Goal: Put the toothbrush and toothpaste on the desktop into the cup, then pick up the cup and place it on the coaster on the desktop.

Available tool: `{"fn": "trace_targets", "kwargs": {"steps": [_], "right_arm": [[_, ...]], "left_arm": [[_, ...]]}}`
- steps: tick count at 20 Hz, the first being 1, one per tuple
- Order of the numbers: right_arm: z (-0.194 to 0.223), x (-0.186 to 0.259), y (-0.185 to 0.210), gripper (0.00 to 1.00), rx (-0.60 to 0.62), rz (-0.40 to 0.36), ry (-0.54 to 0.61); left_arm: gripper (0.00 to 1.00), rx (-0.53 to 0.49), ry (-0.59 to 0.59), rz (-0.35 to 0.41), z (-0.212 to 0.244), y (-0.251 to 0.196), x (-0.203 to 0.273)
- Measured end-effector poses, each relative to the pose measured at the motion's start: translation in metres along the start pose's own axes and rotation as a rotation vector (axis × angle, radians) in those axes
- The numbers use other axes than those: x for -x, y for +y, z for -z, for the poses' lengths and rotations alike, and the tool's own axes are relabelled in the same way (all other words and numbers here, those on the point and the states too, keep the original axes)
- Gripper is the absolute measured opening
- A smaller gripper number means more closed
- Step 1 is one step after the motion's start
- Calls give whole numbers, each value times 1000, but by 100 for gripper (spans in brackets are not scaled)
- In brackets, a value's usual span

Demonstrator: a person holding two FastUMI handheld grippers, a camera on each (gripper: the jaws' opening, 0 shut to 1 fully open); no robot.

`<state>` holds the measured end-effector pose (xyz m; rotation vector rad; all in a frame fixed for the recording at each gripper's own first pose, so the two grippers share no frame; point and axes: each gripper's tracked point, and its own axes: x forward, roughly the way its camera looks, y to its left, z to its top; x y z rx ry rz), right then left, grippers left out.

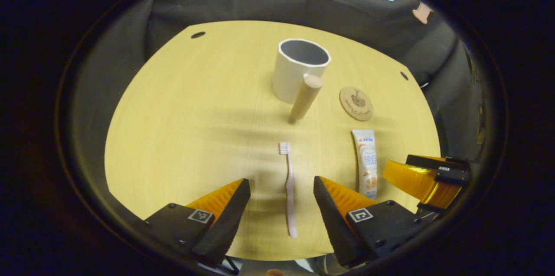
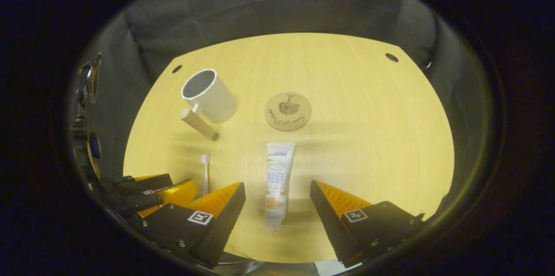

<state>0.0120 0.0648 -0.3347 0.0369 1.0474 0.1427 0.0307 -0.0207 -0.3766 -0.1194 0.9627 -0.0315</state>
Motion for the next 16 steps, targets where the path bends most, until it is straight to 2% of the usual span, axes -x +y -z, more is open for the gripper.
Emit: {"fn": "trace_targets", "kwargs": {"steps": [3,5,6,16], "right_arm": [[5,-13,1,93,9,8,42],[7,-18,0,93,10,14,61],[9,-22,0,93,10,16,73],[25,-50,-4,94,27,45,153]], "left_arm": [[100,-4,45,-23,8,5,-14],[92,-13,70,-47,15,10,-21],[97,-16,85,-54,18,11,-24],[94,-54,138,-126,28,20,-35]]}}
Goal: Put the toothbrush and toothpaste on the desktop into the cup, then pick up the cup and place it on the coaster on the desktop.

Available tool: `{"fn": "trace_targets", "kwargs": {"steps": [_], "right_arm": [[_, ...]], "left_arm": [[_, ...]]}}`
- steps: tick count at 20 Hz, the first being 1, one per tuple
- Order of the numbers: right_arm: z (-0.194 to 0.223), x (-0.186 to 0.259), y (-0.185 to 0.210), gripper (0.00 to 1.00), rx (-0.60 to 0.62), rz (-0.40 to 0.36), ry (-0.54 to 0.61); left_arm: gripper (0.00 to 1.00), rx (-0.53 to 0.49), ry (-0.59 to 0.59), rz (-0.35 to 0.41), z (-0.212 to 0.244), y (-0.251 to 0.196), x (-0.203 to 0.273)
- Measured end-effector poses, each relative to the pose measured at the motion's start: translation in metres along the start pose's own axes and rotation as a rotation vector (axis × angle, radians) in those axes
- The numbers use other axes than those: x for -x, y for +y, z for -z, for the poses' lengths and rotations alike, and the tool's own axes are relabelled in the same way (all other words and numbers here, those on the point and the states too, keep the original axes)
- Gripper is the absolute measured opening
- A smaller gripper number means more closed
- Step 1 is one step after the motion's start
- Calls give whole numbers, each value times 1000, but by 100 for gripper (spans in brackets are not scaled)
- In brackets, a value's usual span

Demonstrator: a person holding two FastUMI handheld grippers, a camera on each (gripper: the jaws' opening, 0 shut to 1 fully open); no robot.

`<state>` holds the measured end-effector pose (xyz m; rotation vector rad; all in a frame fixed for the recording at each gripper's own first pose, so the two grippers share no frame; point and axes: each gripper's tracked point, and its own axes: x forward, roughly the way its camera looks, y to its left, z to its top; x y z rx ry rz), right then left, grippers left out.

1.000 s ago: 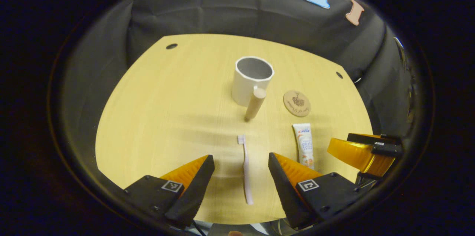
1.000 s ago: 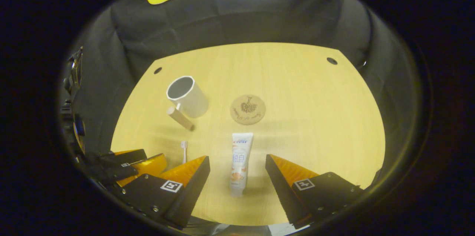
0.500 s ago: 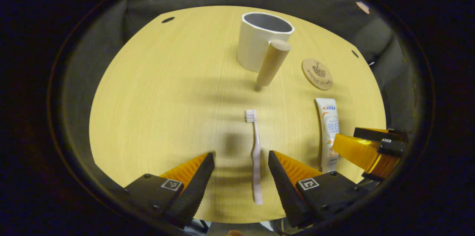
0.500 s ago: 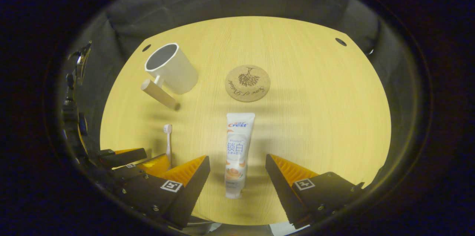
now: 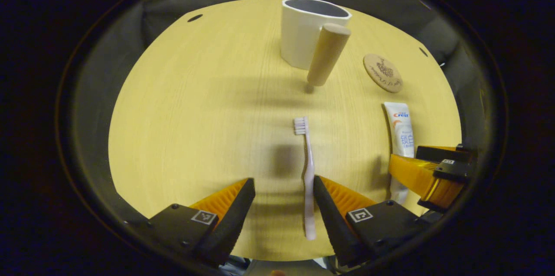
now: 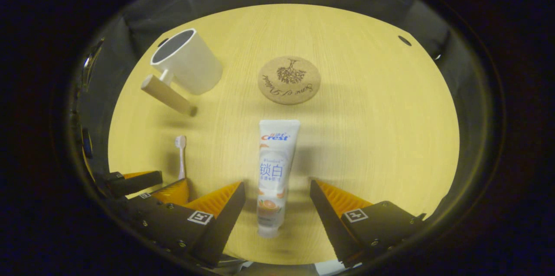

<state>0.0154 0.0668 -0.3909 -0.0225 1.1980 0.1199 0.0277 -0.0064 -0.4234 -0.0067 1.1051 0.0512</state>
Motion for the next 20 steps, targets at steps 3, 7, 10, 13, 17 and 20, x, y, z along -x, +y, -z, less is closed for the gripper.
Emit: {"fn": "trace_targets", "kwargs": {"steps": [3,7,10,13,17,20], "right_arm": [[4,-5,0,93,2,2,15],[6,-9,-6,91,15,34,14],[9,-10,-9,81,14,56,30],[11,-5,-13,71,21,60,53],[21,-6,-12,39,12,53,94],[25,-3,-12,27,-26,52,97]], "left_arm": [[94,4,3,-7,-2,-1,0],[95,14,7,-12,-2,-2,0],[95,12,19,-14,-2,-2,-1],[89,4,42,-16,-2,-10,-1],[59,-38,68,-2,-4,-23,-1],[27,-50,74,5,-5,-32,-7]]}}
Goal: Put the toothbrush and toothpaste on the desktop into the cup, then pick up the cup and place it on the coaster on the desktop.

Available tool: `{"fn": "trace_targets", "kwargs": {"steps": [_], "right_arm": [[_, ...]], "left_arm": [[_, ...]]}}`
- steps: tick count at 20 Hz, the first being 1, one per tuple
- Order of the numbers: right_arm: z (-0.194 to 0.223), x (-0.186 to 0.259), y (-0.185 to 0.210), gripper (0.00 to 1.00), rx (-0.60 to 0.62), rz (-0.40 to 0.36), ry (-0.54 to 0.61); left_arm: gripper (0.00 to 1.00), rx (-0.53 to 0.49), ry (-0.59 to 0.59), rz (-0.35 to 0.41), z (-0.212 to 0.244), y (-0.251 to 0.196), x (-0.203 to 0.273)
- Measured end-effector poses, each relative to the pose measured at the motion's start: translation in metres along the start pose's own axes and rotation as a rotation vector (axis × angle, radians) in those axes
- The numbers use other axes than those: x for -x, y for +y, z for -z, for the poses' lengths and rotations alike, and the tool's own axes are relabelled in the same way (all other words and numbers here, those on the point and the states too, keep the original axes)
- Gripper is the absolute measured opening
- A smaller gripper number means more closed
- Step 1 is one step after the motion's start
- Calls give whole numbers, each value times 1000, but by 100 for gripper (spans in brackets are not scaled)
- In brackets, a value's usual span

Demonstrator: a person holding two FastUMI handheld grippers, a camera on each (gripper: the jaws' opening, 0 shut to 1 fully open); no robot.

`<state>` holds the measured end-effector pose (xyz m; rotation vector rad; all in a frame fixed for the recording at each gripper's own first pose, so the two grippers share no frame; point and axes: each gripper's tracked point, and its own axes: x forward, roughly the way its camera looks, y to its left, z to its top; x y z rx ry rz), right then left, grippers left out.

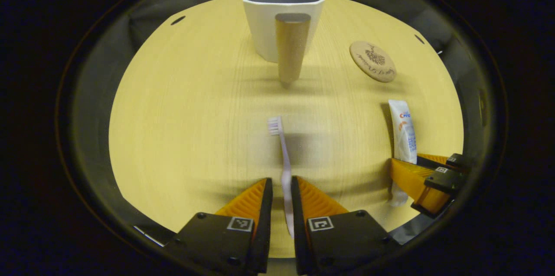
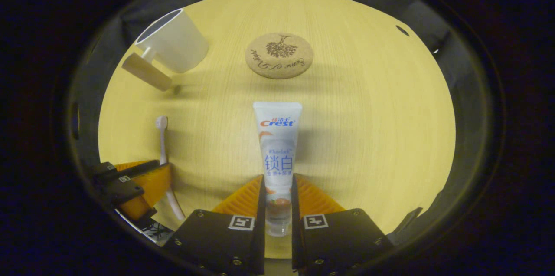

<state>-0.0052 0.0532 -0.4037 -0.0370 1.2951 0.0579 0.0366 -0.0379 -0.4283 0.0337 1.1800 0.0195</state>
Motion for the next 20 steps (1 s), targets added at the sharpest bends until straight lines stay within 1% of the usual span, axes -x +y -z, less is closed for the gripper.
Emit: {"fn": "trace_targets", "kwargs": {"steps": [1,2,5,6,8,9,11,15,20], "right_arm": [[2,0,1,26,-4,-14,11],[4,0,0,26,-8,-22,8],[8,0,1,26,-28,-37,18],[8,0,1,26,-30,-38,19],[7,3,-1,26,-43,-33,3],[10,2,-1,15,-45,-37,16],[10,2,-1,16,-46,-47,19],[16,1,2,16,-51,-64,19],[21,7,3,16,-61,-82,17]], "left_arm": [[29,4,6,-4,0,-3,0],[16,-1,6,-4,0,-4,-4],[16,7,-6,4,-2,-5,-7],[8,10,3,7,-3,-6,-6],[8,-3,-2,13,-4,-5,-1],[8,-4,2,19,-1,-3,-3],[8,-5,6,30,1,-2,1],[8,36,18,60,8,0,9],[8,84,-37,82,-7,7,44]]}}
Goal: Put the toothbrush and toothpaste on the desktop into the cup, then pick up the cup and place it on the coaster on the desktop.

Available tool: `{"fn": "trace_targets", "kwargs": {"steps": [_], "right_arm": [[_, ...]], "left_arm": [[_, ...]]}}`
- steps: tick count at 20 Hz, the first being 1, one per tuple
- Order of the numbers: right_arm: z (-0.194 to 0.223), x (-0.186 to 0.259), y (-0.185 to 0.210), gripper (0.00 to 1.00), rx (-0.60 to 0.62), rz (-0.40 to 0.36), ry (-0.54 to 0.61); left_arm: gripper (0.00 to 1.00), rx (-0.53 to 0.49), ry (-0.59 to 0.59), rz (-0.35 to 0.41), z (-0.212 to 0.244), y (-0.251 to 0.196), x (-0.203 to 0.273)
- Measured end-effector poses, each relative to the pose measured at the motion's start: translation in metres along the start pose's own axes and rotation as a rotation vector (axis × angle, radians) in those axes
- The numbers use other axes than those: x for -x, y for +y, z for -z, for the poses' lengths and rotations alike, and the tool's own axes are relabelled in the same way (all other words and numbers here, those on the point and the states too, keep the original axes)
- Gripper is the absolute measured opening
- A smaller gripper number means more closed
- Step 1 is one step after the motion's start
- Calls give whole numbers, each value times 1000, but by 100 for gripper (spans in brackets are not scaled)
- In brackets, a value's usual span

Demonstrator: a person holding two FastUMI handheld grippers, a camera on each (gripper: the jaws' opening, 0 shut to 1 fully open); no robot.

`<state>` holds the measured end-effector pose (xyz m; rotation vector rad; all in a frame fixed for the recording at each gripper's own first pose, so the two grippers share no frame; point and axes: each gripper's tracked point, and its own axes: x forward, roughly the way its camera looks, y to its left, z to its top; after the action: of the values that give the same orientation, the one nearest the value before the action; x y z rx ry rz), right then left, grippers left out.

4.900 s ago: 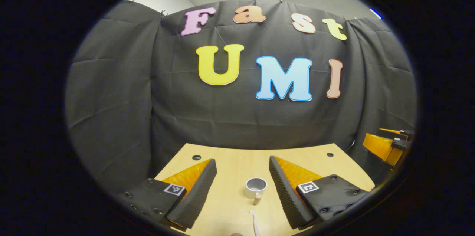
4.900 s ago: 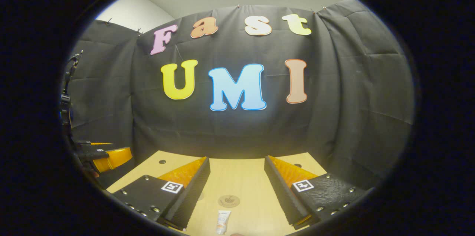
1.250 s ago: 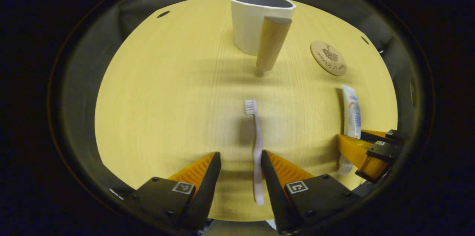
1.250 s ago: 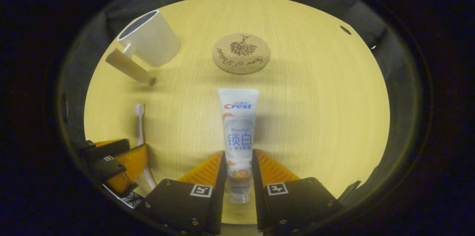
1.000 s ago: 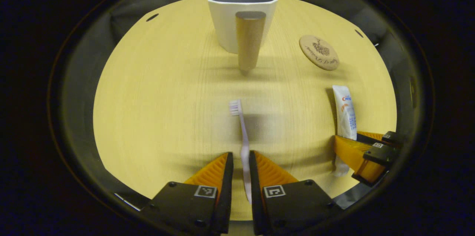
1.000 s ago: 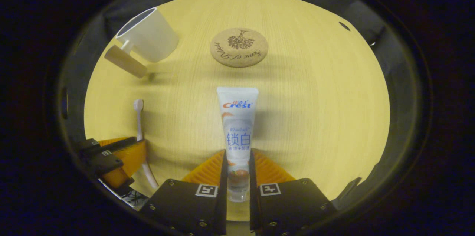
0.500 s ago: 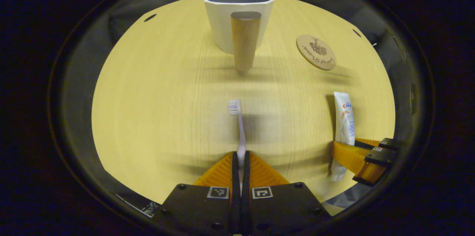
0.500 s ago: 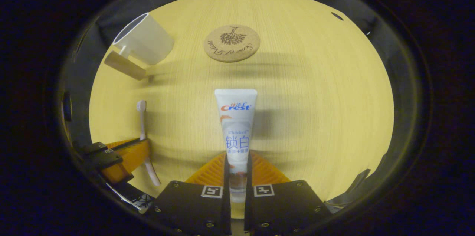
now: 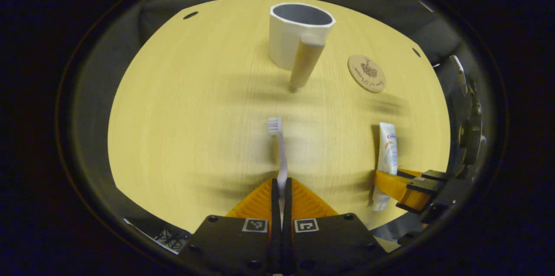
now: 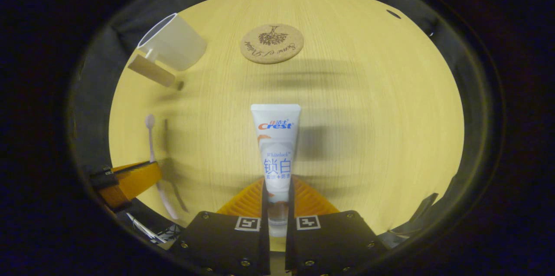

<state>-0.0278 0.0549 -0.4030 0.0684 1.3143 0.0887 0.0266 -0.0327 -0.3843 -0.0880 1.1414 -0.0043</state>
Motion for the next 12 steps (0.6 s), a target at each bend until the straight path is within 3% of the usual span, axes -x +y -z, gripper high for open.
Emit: {"fn": "trace_targets", "kwargs": {"steps": [5,12], "right_arm": [[-6,15,4,16,-18,-30,-40],[-6,27,3,16,-39,-50,-65]], "left_arm": [[8,24,-78,39,-19,-4,39],[8,10,-199,77,-85,-12,74]]}}
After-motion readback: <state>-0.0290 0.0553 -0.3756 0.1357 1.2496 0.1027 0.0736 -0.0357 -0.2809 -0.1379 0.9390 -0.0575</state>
